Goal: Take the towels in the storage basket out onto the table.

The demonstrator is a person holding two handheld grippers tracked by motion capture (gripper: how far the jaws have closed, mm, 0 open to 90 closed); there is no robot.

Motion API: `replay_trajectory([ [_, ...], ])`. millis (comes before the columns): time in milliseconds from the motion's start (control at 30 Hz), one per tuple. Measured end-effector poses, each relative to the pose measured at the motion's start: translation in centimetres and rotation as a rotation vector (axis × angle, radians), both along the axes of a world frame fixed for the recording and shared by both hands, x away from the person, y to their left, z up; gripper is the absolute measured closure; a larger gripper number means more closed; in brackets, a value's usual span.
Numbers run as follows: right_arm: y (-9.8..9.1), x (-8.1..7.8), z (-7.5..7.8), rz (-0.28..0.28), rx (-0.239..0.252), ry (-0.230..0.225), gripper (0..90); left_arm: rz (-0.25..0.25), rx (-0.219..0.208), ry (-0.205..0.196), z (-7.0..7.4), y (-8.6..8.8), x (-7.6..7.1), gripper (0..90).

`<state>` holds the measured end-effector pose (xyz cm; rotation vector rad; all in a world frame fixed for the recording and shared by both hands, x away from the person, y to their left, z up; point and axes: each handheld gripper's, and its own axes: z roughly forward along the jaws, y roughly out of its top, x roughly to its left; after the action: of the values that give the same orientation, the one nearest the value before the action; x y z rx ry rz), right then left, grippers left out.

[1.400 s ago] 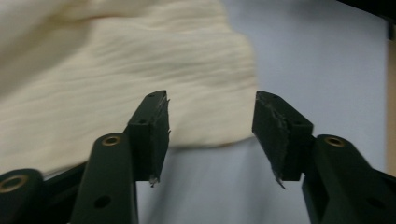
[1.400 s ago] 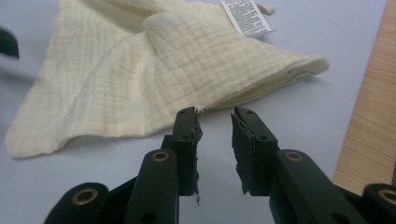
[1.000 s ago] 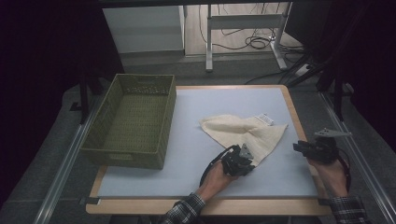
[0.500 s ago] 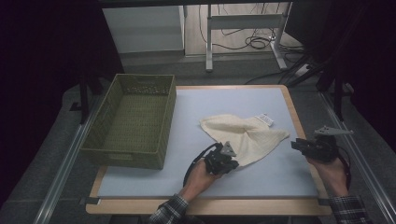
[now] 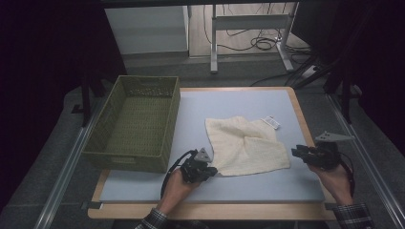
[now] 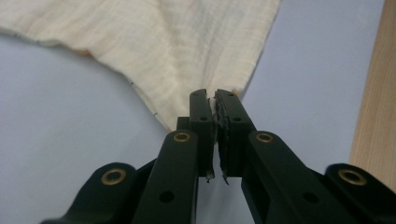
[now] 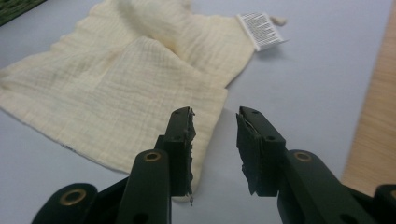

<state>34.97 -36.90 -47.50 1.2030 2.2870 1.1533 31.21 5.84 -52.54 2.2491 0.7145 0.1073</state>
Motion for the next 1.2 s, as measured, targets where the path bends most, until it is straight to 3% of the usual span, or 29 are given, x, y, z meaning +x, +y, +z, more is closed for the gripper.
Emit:
replay_trajectory([
  [200,1.9,-1.0,-2.3,0.073,-0.025,0.057,62.7,0.009,-0.009,0.007,-0.7,0.4,0.0,85.0],
  [367,2.4,-2.3,-3.7,0.062,-0.095,0.057,62.0,0.013,-0.028,0.012,-0.9,0.6,0.0,84.7],
  [433,2.4,-2.6,-4.2,0.048,-0.116,0.052,66.5,0.014,-0.035,0.012,-1.0,0.6,0.1,84.7],
  [467,2.3,-2.9,-4.4,0.037,-0.108,0.036,72.9,0.016,-0.036,0.012,-1.0,0.6,0.1,84.7],
  [533,2.0,-3.0,-4.6,0.039,-0.047,0.06,86.9,0.02,-0.041,0.007,-1.1,0.6,0.0,85.3],
  [700,2.4,-3.6,-4.3,0.063,-0.066,0.071,87.6,0.026,-0.055,0.0,-1.0,1.4,-0.6,85.4],
  [933,2.9,-7.0,-4.0,0.137,-0.038,0.086,86.9,0.028,-0.042,-0.013,-0.8,3.1,-3.1,84.9],
  [1200,3.8,-9.6,-4.0,0.187,-0.033,0.101,86.4,0.026,-0.037,-0.006,-0.7,4.4,-5.4,84.5],
])
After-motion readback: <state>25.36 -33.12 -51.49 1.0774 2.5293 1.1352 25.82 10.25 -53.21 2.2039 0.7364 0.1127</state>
